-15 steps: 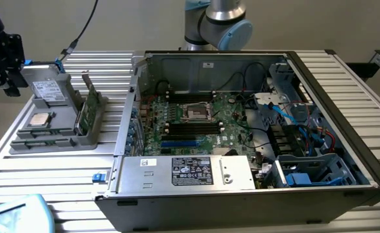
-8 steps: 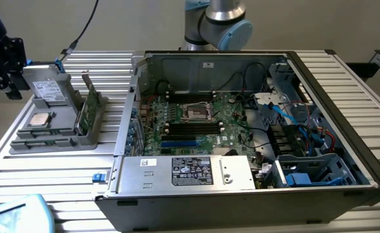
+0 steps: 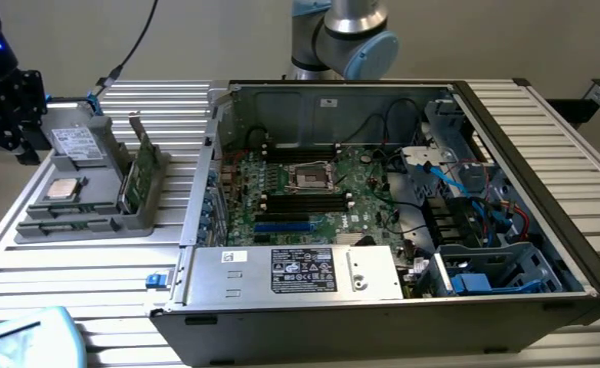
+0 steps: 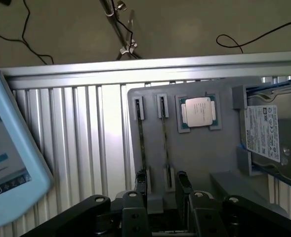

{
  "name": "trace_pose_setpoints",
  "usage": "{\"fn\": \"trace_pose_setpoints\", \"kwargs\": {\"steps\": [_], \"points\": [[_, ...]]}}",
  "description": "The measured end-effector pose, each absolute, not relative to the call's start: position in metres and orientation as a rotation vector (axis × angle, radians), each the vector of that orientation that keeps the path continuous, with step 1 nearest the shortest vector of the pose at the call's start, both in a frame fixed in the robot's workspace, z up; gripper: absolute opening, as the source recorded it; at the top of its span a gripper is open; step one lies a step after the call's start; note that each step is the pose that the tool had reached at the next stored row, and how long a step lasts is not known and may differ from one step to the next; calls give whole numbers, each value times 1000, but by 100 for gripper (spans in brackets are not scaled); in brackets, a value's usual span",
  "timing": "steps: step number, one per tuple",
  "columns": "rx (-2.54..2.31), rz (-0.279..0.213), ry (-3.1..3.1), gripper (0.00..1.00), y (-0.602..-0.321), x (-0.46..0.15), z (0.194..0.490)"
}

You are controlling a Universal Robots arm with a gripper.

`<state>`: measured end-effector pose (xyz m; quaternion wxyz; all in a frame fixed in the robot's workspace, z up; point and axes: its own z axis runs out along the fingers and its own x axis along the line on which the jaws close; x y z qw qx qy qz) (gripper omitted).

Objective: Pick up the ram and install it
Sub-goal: 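Pick up the ram and move it above insertion slot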

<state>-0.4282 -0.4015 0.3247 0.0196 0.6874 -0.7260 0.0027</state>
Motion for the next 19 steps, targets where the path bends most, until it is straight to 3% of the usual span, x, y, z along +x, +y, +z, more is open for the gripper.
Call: {"fn": "trace_pose_setpoints", "kwargs": {"steps": [19], "points": [[2253, 1, -2134, 37, -410, -431, 290]]}}
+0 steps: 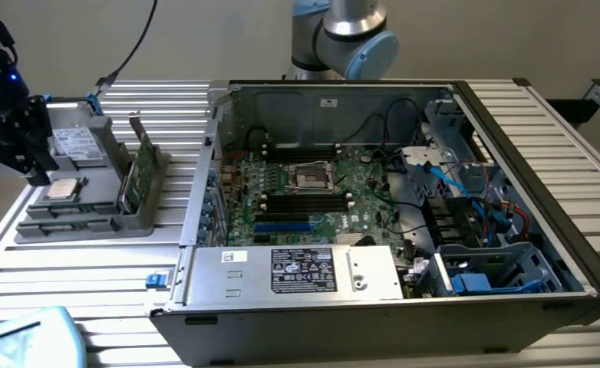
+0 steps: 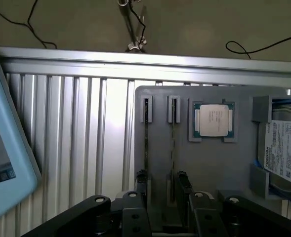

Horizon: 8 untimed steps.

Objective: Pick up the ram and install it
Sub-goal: 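Pick up the ram and move it above insertion slot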

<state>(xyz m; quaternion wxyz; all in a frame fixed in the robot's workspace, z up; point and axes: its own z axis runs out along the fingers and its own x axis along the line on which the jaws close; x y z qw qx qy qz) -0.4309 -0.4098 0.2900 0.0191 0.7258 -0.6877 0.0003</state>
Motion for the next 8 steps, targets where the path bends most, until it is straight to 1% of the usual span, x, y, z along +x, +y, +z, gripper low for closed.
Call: {"fn": "trace_pose_setpoints", "kwargs": {"steps": [8], "points": [[2281, -2, -2102, 37, -416, -431, 275]]}}
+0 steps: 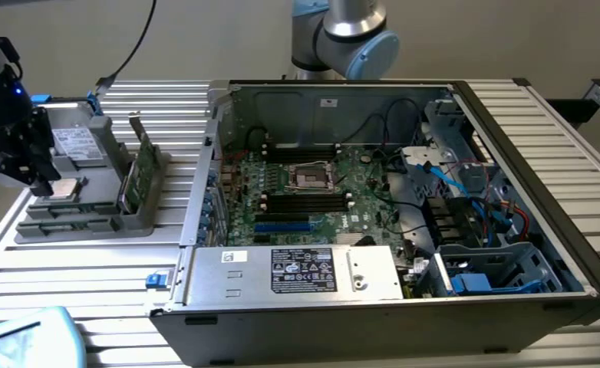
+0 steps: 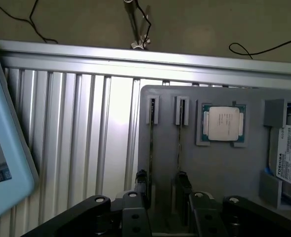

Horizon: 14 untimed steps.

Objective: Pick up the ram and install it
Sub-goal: 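Pick up the ram and move it above insertion slot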

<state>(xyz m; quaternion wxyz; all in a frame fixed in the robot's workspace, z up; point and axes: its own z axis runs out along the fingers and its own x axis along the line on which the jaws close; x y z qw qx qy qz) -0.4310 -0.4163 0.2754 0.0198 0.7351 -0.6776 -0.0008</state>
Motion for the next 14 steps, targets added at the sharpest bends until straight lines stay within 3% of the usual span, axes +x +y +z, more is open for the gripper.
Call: {"fn": "trace_pose_setpoints", "kwargs": {"steps": [14], "points": [[2326, -1, -2052, 37, -424, -431, 250]]}}
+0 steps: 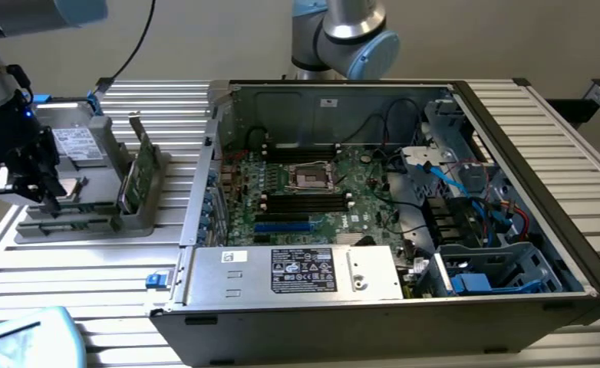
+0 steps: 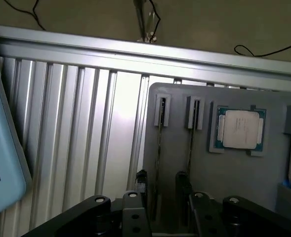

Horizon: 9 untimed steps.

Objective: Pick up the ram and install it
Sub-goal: 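Pick up the ram and move it above insertion slot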

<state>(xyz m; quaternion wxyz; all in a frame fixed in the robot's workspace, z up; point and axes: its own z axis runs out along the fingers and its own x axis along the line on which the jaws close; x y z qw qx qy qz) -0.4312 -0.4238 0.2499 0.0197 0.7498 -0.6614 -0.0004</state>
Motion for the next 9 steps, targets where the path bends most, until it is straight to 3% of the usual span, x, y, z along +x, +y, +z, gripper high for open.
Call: {"fn": "trace_pose_setpoints", "kwargs": {"steps": [9], "points": [[2346, -1, -2030, 37, -427, -431, 233]]}}
